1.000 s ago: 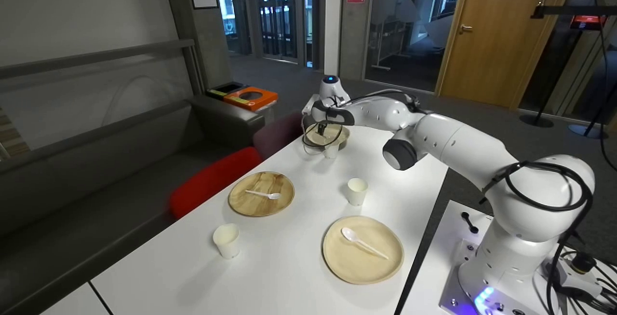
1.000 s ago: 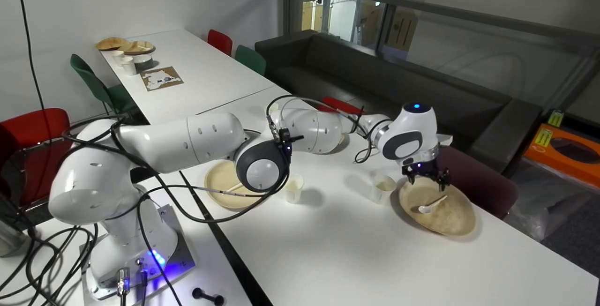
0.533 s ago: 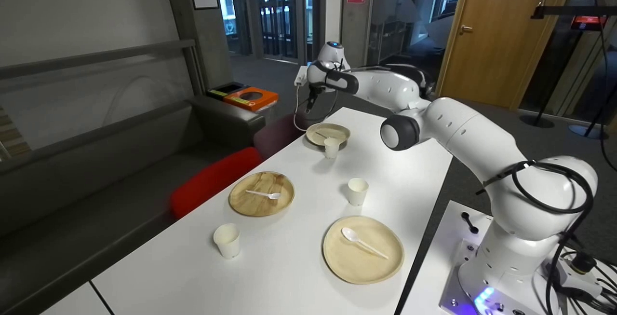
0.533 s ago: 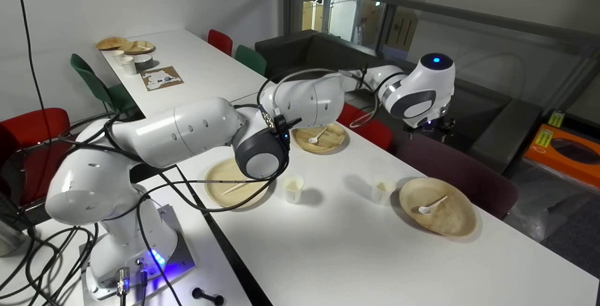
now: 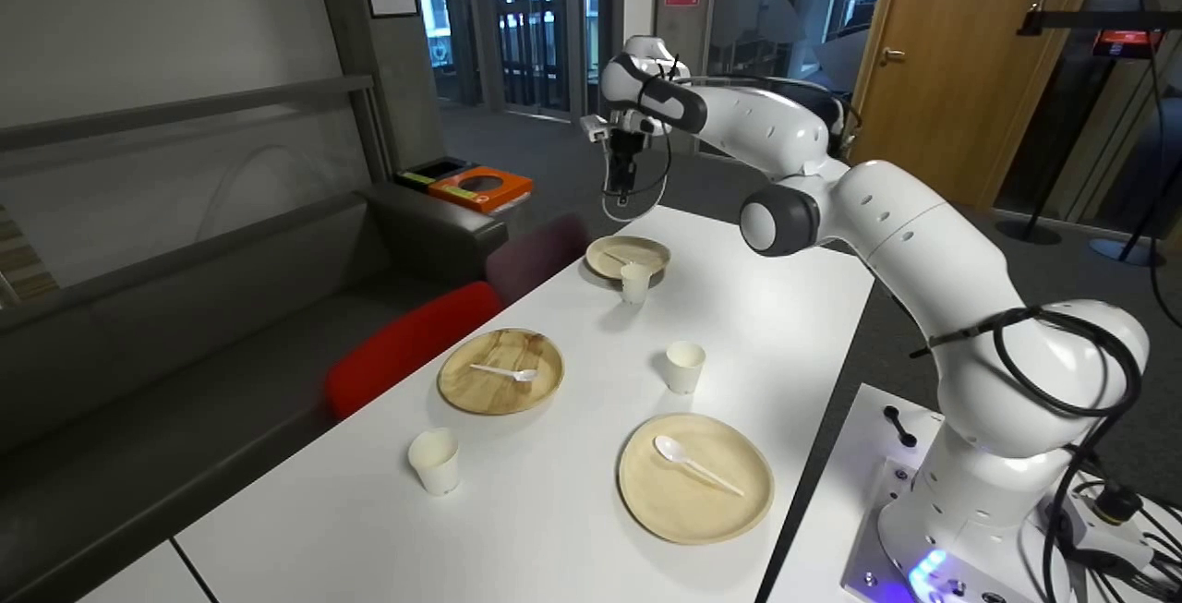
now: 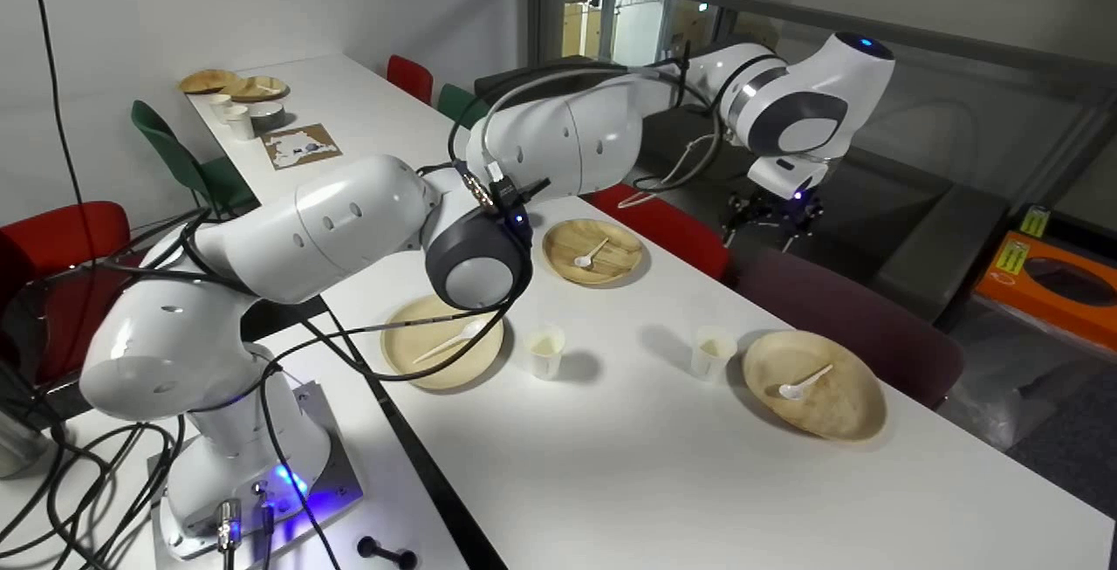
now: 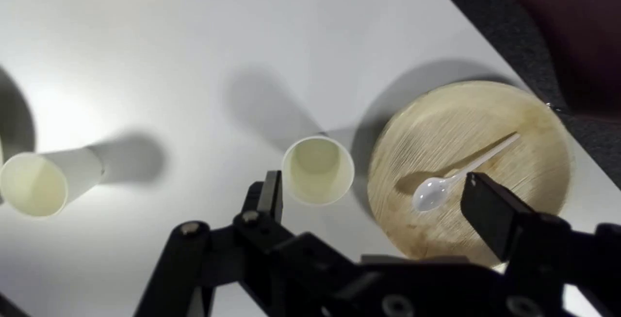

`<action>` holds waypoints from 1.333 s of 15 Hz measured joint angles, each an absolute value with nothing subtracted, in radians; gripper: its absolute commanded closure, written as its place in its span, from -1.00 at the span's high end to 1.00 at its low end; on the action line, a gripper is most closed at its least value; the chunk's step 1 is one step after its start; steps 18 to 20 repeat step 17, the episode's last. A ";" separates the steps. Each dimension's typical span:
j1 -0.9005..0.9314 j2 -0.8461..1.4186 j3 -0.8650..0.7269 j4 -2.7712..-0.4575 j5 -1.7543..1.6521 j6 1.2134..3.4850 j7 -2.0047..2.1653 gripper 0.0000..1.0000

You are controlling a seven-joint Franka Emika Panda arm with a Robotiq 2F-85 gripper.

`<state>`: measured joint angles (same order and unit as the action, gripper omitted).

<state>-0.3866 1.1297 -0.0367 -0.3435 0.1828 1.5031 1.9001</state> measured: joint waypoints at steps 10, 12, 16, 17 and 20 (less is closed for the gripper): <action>-0.277 1.117 -0.098 -0.354 0.004 1.436 1.559 1.00; -0.250 1.121 -0.098 -0.356 0.001 1.490 1.495 1.00; -0.220 1.129 -0.092 -0.357 0.002 1.525 1.427 1.00; -0.220 1.130 -0.092 -0.357 0.002 1.526 1.426 1.00; -0.220 1.130 -0.092 -0.357 0.002 1.526 1.426 1.00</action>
